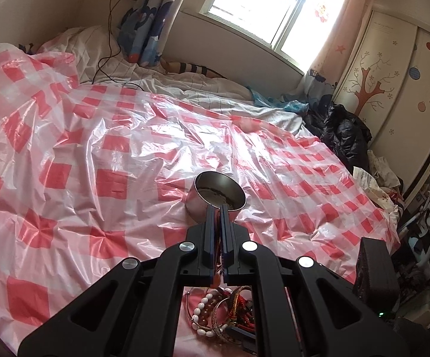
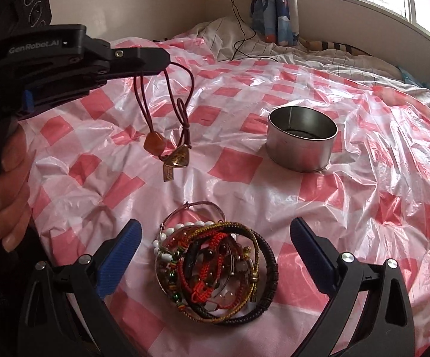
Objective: Organize jewelry
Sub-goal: 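Grasp the brown cord necklace with gold pendant with the left tool and lift, then grasp a gold bracelet from the pile with the right tool while the left tool holds the necklace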
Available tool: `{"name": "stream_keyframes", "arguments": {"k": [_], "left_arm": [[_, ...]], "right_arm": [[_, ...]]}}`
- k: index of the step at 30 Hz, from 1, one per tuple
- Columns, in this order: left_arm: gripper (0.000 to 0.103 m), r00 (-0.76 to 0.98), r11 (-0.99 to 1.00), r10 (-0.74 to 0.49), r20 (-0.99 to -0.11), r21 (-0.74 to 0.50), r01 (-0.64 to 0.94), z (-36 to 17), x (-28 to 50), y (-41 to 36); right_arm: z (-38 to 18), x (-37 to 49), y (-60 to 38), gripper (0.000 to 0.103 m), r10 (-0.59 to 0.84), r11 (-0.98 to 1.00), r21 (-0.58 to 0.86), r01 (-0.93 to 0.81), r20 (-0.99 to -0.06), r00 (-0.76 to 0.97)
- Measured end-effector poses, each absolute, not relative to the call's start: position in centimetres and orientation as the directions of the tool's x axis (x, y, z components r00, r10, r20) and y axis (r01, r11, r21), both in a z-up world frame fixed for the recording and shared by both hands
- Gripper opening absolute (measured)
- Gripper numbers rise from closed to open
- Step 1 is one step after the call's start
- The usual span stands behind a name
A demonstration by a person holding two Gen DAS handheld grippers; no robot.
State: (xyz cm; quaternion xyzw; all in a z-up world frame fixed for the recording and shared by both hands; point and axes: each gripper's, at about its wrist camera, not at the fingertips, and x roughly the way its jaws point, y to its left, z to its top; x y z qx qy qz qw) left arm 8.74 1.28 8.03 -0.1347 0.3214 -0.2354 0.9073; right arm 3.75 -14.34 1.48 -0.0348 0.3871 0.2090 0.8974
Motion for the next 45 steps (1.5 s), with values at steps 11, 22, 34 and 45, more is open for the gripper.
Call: {"name": "stream_keyframes", "arguments": {"k": [11, 22, 34, 45], "left_arm": [[0.003, 0.68, 0.854, -0.513, -0.523, -0.393, 0.342, 7.7, 8.5, 0.9], [0.003, 0.679, 0.854, -0.513, -0.525, -0.398, 0.336, 7.4, 8.2, 0.7], [0.004, 0.679, 0.853, -0.513, -0.525, -0.399, 0.336, 7.5, 8.4, 0.8], [0.004, 0.665, 0.878, -0.459, -0.59, -0.415, 0.238, 5.7, 9.4, 1.9]], "right_arm": [[0.5, 5.8, -19.2, 0.019, 0.441, 0.897, 0.325, -0.299, -0.692, 0.572], [1.3, 5.3, -20.6, 0.061, 0.476, 0.879, 0.348, -0.327, -0.699, 0.534], [0.8, 4.8, -20.0, 0.008, 0.402, 0.91, 0.248, -0.333, -0.725, 0.559], [2.2, 5.0, -22.4, 0.005, 0.514, 0.855, 0.422, -0.301, -0.623, 0.59]]}}
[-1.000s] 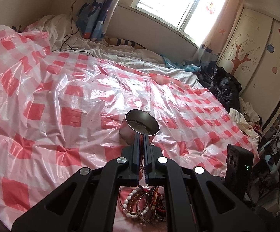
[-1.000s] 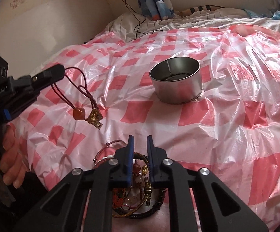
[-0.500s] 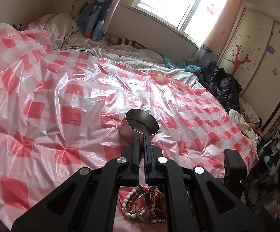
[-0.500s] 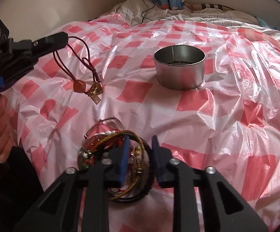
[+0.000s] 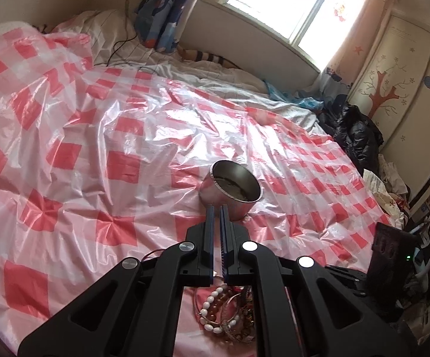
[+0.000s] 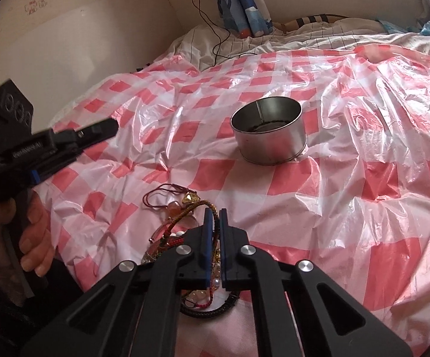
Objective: Organize jewelry
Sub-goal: 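Grasp a gold bracelet from the pile with the right tool while the left tool holds the necklace, then carry both items over the silver tin and open both tools to drop them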
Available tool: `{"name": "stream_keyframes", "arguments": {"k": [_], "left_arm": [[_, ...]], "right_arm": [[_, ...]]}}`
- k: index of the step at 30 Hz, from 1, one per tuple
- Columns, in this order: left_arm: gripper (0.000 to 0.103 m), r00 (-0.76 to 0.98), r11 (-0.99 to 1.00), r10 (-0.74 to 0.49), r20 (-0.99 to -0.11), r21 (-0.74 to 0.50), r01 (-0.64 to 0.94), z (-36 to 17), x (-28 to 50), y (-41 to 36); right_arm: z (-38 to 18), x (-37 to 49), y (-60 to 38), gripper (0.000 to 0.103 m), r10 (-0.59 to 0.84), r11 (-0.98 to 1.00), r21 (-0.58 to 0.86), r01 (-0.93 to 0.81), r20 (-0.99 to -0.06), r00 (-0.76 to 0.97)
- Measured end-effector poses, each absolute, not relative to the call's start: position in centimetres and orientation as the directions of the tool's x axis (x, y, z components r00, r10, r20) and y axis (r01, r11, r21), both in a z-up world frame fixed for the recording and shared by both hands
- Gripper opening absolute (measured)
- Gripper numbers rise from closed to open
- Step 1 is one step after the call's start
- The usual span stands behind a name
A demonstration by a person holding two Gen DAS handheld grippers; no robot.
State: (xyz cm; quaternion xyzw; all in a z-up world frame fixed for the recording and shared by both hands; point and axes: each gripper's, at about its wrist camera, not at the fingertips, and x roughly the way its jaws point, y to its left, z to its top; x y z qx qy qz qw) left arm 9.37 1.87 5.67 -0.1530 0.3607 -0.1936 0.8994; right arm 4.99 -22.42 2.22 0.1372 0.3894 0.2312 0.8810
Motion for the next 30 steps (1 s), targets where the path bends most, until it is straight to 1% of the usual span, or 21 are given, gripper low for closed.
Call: {"name": "stream_keyframes", "arguments": {"k": [2, 4, 6, 7, 9, 12, 13, 14, 15, 16, 17, 18, 19, 20, 21, 22, 24, 27, 29, 30], "left_arm": [[0.005, 0.644, 0.884, -0.44, -0.625, -0.428, 0.189, 4.3, 10.1, 2.5], [0.017, 0.629, 0.9, -0.405, -0.663, -0.412, 0.145, 3.1, 10.7, 2.6], [0.053, 0.638, 0.926, -0.347, -0.687, -0.36, 0.115, 2.5, 11.3, 2.6], [0.057, 0.643, 0.939, -0.315, -0.698, -0.328, 0.105, 2.1, 11.5, 2.4], [0.063, 0.623, 0.959, -0.262, -0.737, -0.269, 0.086, 0.8, 12.0, 1.9], [0.064, 0.557, 0.964, -0.255, -0.79, -0.252, 0.084, -1.2, 12.8, 1.0], [0.064, 0.548, 0.969, -0.243, -0.8, -0.228, 0.097, -1.5, 13.0, 0.6], [0.063, 0.543, 0.972, -0.233, -0.807, -0.206, 0.11, -1.7, 13.0, 0.2], [0.052, 0.54, 0.974, -0.228, -0.81, -0.19, 0.127, -1.9, 12.8, -0.3], [0.038, 0.535, 0.972, -0.233, -0.812, -0.188, 0.138, -2.1, 12.7, -0.5], [0.009, 0.517, 0.97, -0.241, -0.821, -0.192, 0.147, -2.3, 12.7, -0.6], [0.003, 0.505, 0.965, -0.262, -0.822, -0.211, 0.157, -2.5, 12.6, -0.6], [0.003, 0.503, 0.962, -0.271, -0.821, -0.221, 0.158, -2.4, 12.5, -0.6], [0.002, 0.505, 0.959, -0.282, -0.816, -0.231, 0.163, -2.3, 12.4, -0.5], [0.002, 0.506, 0.952, -0.306, -0.807, -0.256, 0.167, -2.0, 12.3, -0.4], [0.002, 0.508, 0.938, -0.347, -0.788, -0.303, 0.17, -1.7, 12.3, 0.0], [0.002, 0.527, 0.919, -0.389, -0.756, -0.355, 0.17, -0.9, 12.2, 0.7], [0.002, 0.575, 0.874, -0.468, -0.671, -0.447, 0.19, 0.8, 11.6, 1.7], [0.002, 0.608, 0.845, -0.511, -0.607, -0.484, 0.227, 2.2, 11.0, 1.9], [0.002, 0.619, 0.843, -0.515, -0.593, -0.482, 0.239, 2.8, 10.8, 1.8]], "right_arm": [[2.4, 5.1, -22.9, 0.005, 0.532, 0.842, 0.454, -0.293, -0.602, 0.596], [2.6, 5.0, -23.3, 0.005, 0.544, 0.831, 0.475, -0.29, -0.583, 0.603], [3.0, 4.9, -23.5, 0.005, 0.547, 0.827, 0.481, -0.29, -0.57, 0.613], [3.1, 4.9, -23.6, 0.005, 0.548, 0.826, 0.482, -0.292, -0.567, 0.615], [3.1, 5.0, -23.6, 0.005, 0.549, 0.827, 0.48, -0.293, -0.573, 0.609], [2.2, 5.5, -23.4, 0.005, 0.552, 0.827, 0.486, -0.282, -0.609, 0.57], [1.7, 5.7, -23.2, 0.008, 0.544, 0.833, 0.483, -0.268, -0.629, 0.555], [1.3, 5.8, -23.1, 0.023, 0.531, 0.842, 0.477, -0.253, -0.646, 0.549], [1.0, 5.9, -23.1, 0.048, 0.516, 0.85, 0.47, -0.238, -0.657, 0.549], [0.9, 5.9, -23.1, 0.054, 0.509, 0.854, 0.465, -0.232, -0.661, 0.552], [0.6, 5.9, -22.9, 0.055, 0.511, 0.854, 0.463, -0.236, -0.664, 0.546], [0.4, 6.1, -22.7, 0.055, 0.515, 0.853, 0.464, -0.24, -0.669, 0.536], [0.0, 6.2, -22.5, 0.054, 0.515, 0.854, 0.462, -0.24, -0.679, 0.524], [-0.3, 6.3, -22.3, 0.046, 0.516, 0.854, 0.462, -0.24, -0.688, 0.511], [-0.7, 6.4, -22.1, 0.025, 0.524, 0.849, 0.469, -0.243, -0.693, 0.495], [-1.0, 6.5, -22.0, 0.016, 0.526, 0.849, 0.471, -0.241, -0.699, 0.485], [-0.8, 6.4, -22.1, 0.004, 0.527, 0.847, 0.472, -0.244, -0.688, 0.499], [0.4, 5.9, -22.9, 0.004, 0.542, 0.833, 0.494, -0.249, -0.637, 0.548], [1.0, 5.6, -23.7, 0.004, 0.576, 0.802, 0.54, -0.256, -0.585, 0.57], [1.4, 5.5, -23.9, 0.004, 0.589, 0.79, 0.554, -0.263, -0.563, 0.58]]}}
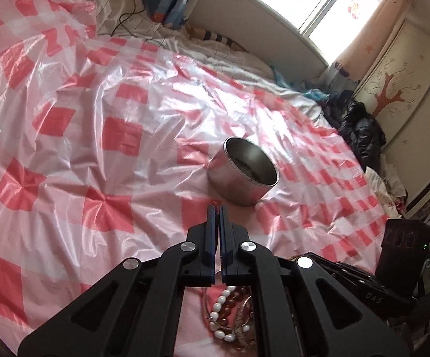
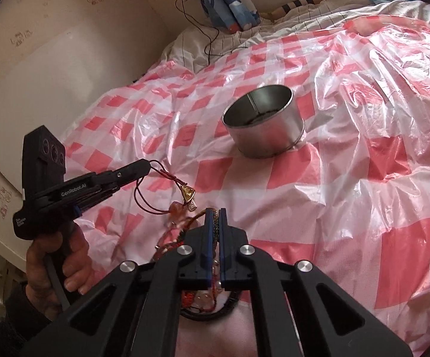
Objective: Organize jewelry
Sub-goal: 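Carry both items over the silver tin and open both tools to drop them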
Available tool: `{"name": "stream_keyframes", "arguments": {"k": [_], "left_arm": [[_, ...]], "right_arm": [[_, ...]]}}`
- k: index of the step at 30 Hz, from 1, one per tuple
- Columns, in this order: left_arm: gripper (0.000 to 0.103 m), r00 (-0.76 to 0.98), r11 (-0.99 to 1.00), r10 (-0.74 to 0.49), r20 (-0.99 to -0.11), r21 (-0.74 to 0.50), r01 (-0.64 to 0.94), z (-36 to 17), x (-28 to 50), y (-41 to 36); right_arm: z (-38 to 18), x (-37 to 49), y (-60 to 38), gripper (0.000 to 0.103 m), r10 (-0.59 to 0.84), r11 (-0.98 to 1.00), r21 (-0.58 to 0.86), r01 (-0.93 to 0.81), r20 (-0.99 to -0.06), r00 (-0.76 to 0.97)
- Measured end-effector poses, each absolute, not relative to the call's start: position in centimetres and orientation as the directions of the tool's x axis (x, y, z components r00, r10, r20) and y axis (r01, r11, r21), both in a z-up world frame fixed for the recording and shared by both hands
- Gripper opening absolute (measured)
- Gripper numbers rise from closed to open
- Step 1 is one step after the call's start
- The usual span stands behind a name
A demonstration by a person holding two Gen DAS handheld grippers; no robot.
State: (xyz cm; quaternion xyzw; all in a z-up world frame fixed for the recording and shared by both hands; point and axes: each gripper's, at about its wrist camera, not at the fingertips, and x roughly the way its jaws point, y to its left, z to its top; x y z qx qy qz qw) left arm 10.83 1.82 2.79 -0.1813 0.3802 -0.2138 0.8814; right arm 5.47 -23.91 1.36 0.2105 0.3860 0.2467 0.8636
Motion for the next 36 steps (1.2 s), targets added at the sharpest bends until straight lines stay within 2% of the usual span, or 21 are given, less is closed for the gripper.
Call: {"name": "stream_keyframes", "arguments": {"k": [7, 15, 20, 24, 26, 28, 30, 32, 34, 35, 36], "left_arm": [[0.002, 0.648, 0.786, -0.595, -0.476, -0.514, 0.344, 6.5, 10.9, 0.4], [0.002, 0.626, 0.739, -0.654, -0.424, -0.537, 0.407, 8.5, 15.8, -3.6], [0.002, 0.575, 0.722, -0.678, -0.458, -0.562, 0.403, 7.1, 20.6, -6.3], [0.005, 0.511, 0.779, -0.625, -0.59, -0.518, 0.354, 3.8, 23.7, -8.4], [0.006, 0.512, 0.794, -0.602, -0.612, -0.525, 0.307, 3.0, 24.2, -7.6], [0.015, 0.538, 0.799, -0.589, -0.604, -0.535, 0.274, 3.7, 24.2, -6.3], [0.046, 0.589, 0.817, -0.554, -0.588, -0.52, 0.25, 5.0, 23.7, -4.9], [0.052, 0.624, 0.819, -0.537, -0.568, -0.529, 0.222, 5.8, 23.3, -3.7], [0.052, 0.627, 0.811, -0.539, -0.563, -0.548, 0.205, 6.1, 23.3, -2.8], [0.053, 0.627, 0.811, -0.536, -0.566, -0.55, 0.197, 6.1, 23.2, -2.5], [0.053, 0.626, 0.813, -0.531, -0.57, -0.551, 0.188, 6.1, 23.1, -2.1]], "right_arm": [[5.2, 5.9, -25.8, 0.004, 0.633, 0.723, 0.617, -0.312, -0.41, 0.656], [8.5, 10.6, -28.0, 0.004, 0.55, 0.785, 0.549, -0.288, -0.405, 0.73], [8.4, 13.3, -28.4, 0.004, 0.503, 0.821, 0.511, -0.255, -0.436, 0.746], [7.9, 15.2, -28.1, 0.004, 0.476, 0.843, 0.481, -0.24, -0.461, 0.749], [7.7, 16.3, -27.8, 0.004, 0.476, 0.845, 0.478, -0.24, -0.467, 0.745], [7.5, 17.3, -27.4, 0.004, 0.482, 0.842, 0.481, -0.243, -0.47, 0.74], [7.1, 18.4, -27.1, 0.004, 0.5, 0.829, 0.503, -0.246, -0.469, 0.728], [6.3, 19.7, -26.6, 0.004, 0.517, 0.819, 0.522, -0.238, -0.489, 0.703], [4.8, 21.1, -25.6, 0.004, 0.488, 0.85, 0.483, -0.21, -0.574, 0.657], [4.0, 21.4, -25.4, 0.008, 0.458, 0.87, 0.457, -0.185, -0.608, 0.649], [3.6, 21.3, -25.5, 0.023, 0.431, 0.883, 0.439, -0.164, -0.624, 0.651]]}}
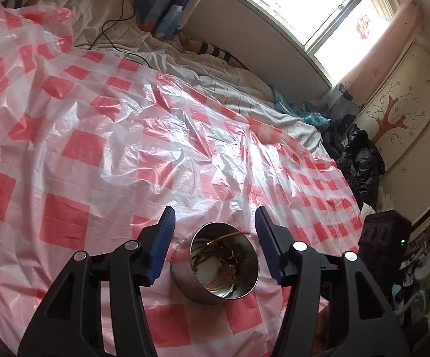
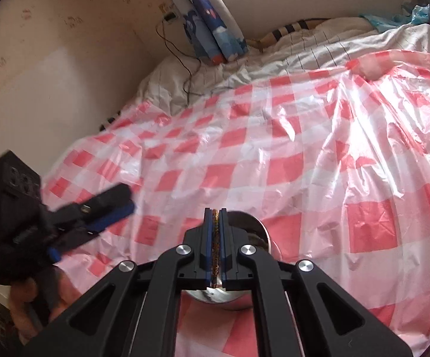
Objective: Organize jewelry
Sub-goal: 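Carry both items over the silver tin and open both tools to drop them, then grasp the black braided bracelet with the right tool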
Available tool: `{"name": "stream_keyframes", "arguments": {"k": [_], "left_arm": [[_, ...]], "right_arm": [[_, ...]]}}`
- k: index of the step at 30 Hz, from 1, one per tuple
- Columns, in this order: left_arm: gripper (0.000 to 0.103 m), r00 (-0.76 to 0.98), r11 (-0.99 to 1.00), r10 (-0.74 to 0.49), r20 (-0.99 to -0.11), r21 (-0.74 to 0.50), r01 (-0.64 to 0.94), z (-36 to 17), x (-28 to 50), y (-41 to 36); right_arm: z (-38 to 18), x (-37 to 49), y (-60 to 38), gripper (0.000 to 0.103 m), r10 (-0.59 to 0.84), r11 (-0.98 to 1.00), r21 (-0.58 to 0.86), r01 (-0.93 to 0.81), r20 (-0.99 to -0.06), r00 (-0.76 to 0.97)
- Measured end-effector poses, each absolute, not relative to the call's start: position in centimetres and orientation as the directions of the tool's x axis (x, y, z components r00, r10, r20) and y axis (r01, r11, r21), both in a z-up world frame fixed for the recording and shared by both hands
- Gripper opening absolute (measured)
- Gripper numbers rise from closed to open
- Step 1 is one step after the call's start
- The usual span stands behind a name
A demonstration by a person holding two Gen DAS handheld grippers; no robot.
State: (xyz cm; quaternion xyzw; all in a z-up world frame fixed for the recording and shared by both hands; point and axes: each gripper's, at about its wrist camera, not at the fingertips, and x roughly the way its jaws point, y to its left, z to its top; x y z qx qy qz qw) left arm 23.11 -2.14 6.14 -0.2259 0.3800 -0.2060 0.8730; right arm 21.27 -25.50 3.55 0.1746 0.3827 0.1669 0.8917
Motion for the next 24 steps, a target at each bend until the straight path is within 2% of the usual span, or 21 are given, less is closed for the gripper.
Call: {"name": "stream_keyframes", "arguments": {"k": [2, 6, 13, 15, 20, 24], "left_arm": [[0.053, 0.621, 0.818, -0.528, -0.58, -0.544, 0.187, 6.2, 22.5, -2.0], [0.059, 0.617, 0.848, -0.502, -0.606, -0.484, 0.214, 6.5, 20.6, -2.2], [0.065, 0.616, 0.883, -0.458, -0.641, -0.407, 0.233, 6.7, 16.2, -1.0], [0.066, 0.606, 0.884, -0.458, -0.65, -0.404, 0.236, 6.4, 14.9, -0.7], [0.069, 0.595, 0.895, -0.443, -0.671, -0.374, 0.244, 5.7, 12.0, -0.8], [0.072, 0.596, 0.891, -0.443, -0.67, -0.404, 0.209, 4.8, 10.0, -0.2]], "right_arm": [[3.7, 20.6, -26.0, 0.042, 0.399, 0.897, 0.418, -0.145, -0.622, 0.674], [5.4, 18.5, -27.3, 0.053, 0.381, 0.9, 0.411, -0.143, -0.584, 0.717], [5.0, 11.8, -28.8, 0.057, 0.436, 0.863, 0.487, -0.135, -0.584, 0.684], [4.5, 9.6, -29.1, 0.062, 0.435, 0.863, 0.49, -0.127, -0.591, 0.679], [3.0, 5.4, -27.7, 0.064, 0.427, 0.879, 0.456, -0.138, -0.628, 0.651], [1.9, 4.2, -25.2, 0.064, 0.399, 0.909, 0.378, -0.175, -0.672, 0.624]]}}
